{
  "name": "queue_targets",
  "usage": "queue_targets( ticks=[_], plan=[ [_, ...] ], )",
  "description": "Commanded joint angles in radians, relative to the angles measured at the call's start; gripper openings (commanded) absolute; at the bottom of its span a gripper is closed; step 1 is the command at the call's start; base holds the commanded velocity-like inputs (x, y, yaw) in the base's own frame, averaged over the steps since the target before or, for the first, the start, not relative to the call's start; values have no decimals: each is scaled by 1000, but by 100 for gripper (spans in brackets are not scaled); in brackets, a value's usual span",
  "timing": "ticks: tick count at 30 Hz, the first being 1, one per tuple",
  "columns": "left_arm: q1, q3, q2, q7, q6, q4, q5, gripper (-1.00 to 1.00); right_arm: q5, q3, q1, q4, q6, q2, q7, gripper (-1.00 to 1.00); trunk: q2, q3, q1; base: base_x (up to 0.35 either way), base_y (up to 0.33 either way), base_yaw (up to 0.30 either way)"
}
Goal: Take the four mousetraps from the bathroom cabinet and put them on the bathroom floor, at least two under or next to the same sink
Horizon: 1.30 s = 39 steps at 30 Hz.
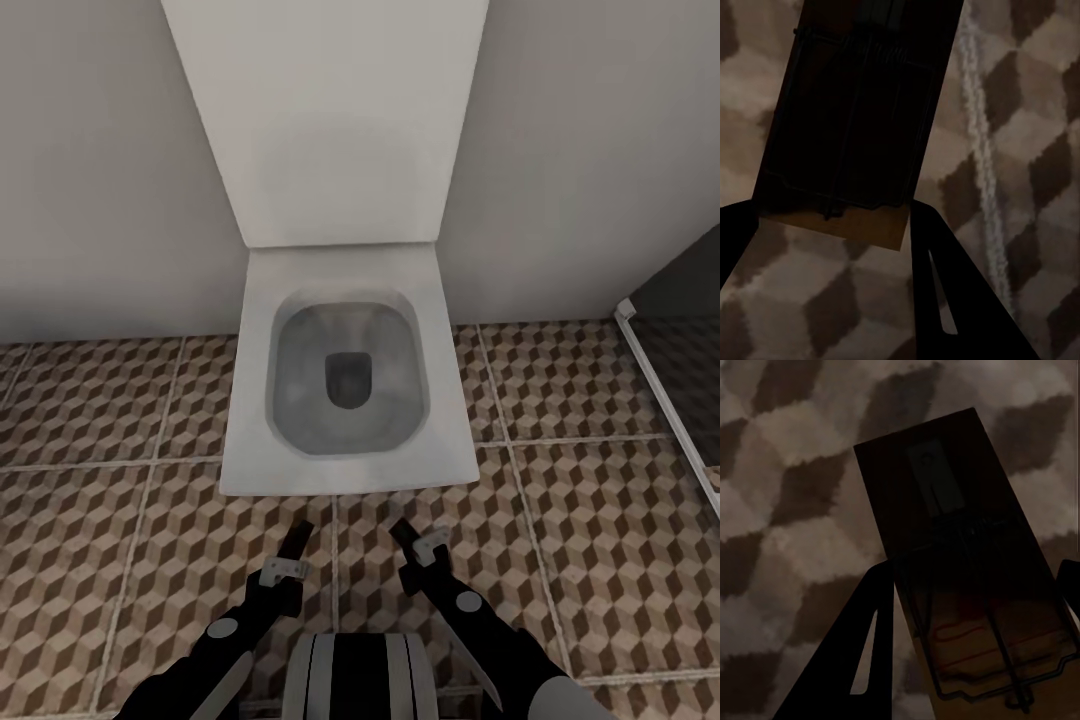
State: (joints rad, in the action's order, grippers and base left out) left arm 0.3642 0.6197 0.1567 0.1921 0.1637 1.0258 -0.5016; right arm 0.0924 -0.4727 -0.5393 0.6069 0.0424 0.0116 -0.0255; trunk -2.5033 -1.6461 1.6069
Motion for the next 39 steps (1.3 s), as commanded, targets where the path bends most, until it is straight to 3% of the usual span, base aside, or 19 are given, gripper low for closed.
queue_targets(
  ticks=[1,6,19,39],
  plan=[
    [1,5,1,9,3,2,-6,-100,11,-1,-1,-1,3,-3,-1,-100,0,0,0,0,0,0],
    [1,6,1,9,3,2,-6,-100,12,0,-1,-1,3,-14,-1,-100,0,0,0,0,0,0],
    [1,6,1,9,3,2,-6,-100,14,-3,-1,6,2,-9,4,-100,0,-1,0,0,0,0],
    [1,8,1,9,3,3,-6,-100,15,-3,-1,8,3,-9,4,-100,0,-31,0,0,0,0]
  ],
)
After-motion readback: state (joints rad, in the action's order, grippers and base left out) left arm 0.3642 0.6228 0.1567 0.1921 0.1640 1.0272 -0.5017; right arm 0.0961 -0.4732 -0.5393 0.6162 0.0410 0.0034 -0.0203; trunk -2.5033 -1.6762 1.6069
